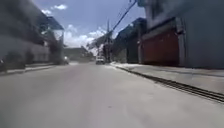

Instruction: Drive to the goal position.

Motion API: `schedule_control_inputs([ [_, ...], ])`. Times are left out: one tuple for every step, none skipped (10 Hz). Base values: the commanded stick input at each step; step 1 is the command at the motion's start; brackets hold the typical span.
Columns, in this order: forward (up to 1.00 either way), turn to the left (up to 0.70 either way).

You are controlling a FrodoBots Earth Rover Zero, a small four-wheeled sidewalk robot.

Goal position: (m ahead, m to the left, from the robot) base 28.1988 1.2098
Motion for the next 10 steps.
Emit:
schedule_control_inputs([
  [1.0,0.03],
  [1.0,0.4],
  [1.0,0.4],
  [1.0,0.4],
  [1.0,0.4],
  [1.0,0.4],
  [1.0,0.4],
  [1.0,0.0],
  [1.0,0.0],
  [1.0,0.0],
])
